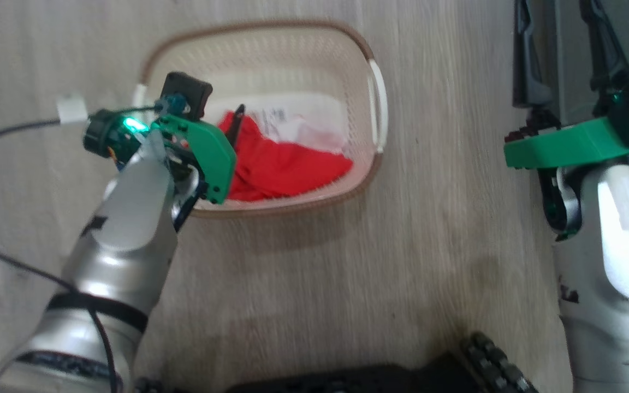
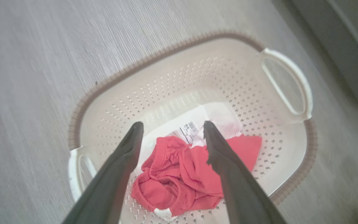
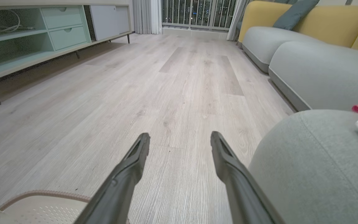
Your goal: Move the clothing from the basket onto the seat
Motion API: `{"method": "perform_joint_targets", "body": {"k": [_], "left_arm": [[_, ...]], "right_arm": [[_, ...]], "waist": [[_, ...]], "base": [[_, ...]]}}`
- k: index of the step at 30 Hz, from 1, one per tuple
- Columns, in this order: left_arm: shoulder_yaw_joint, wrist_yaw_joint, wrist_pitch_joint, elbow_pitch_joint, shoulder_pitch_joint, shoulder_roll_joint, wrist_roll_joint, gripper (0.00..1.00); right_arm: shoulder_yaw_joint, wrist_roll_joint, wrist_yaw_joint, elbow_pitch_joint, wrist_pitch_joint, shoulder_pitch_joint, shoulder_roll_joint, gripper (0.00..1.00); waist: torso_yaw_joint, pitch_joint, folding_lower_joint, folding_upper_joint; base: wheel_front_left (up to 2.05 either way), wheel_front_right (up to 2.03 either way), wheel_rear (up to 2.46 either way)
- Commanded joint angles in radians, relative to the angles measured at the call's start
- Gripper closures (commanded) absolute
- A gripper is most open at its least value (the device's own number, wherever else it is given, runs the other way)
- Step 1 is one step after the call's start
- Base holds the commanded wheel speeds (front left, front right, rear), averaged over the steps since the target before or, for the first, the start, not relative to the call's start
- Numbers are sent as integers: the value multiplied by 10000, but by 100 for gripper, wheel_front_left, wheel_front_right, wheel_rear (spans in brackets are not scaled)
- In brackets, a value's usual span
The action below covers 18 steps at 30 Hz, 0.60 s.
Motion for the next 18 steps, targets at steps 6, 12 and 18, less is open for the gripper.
{"method": "perform_joint_targets", "body": {"k": [6, 12, 18], "left_arm": [[-214, 99, 813, 1040, -1095, 501, 477, 0], [-381, 328, 1202, 1833, -1982, 531, 627, 0], [-419, 404, 1198, 2477, -2447, 510, 550, 0]], "right_arm": [[760, 654, -4, -549, -64, -308, 35, 0], [914, 1011, -4, -575, -64, -340, 35, 0], [1223, 1050, -4, -512, -64, -220, 35, 0]], "waist": [[-1314, 1809, -6, 0], [-1681, 2512, -6, 0], [-1951, 2862, -6, 0]], "base": [[0, 0, 0], [0, 0, 0], [0, 0, 0]]}}
